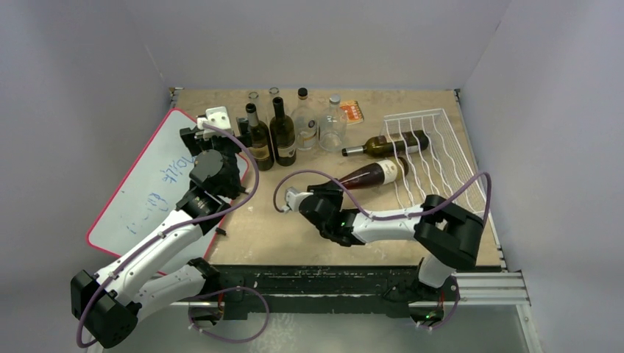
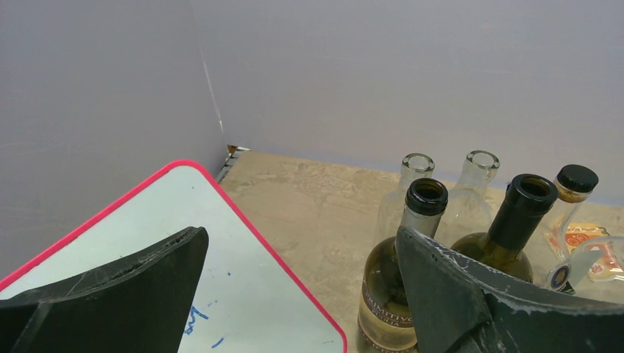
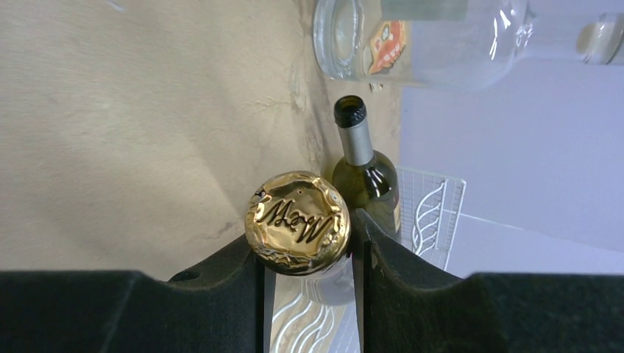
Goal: Take the wine bottle off the wine rack
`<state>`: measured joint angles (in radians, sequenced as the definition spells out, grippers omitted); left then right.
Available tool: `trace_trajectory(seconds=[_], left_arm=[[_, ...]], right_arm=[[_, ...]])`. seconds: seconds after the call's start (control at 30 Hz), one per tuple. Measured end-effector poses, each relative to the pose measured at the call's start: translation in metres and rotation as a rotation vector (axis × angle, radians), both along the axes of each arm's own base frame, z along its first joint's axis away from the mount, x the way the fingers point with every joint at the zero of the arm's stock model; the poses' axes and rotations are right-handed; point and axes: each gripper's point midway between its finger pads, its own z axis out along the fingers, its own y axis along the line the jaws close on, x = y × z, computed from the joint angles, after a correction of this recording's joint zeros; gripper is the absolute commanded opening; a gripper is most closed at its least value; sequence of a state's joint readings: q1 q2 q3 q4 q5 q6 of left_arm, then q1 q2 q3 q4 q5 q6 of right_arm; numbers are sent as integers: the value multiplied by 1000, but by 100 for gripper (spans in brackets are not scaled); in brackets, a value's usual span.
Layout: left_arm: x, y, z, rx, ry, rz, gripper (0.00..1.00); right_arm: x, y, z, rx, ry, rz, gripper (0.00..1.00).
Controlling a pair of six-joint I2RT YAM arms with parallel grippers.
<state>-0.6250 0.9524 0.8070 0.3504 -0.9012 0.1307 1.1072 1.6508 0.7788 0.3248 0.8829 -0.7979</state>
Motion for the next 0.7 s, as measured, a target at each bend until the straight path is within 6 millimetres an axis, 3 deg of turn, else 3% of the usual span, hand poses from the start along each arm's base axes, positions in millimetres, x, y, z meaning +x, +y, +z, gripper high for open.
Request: trace_trajectory(seconds=[0.27, 0.53, 0.7], left_arm=[[1, -1, -1, 3, 4, 0, 100], [1, -1, -2, 4, 5, 0, 100], [1, -1, -2, 4, 5, 0, 100]], right_arm=[[-31, 28, 17, 52, 21, 52, 0], [-36, 52, 83, 394, 11, 68, 0], [-40, 59, 111, 552, 14, 88, 0]])
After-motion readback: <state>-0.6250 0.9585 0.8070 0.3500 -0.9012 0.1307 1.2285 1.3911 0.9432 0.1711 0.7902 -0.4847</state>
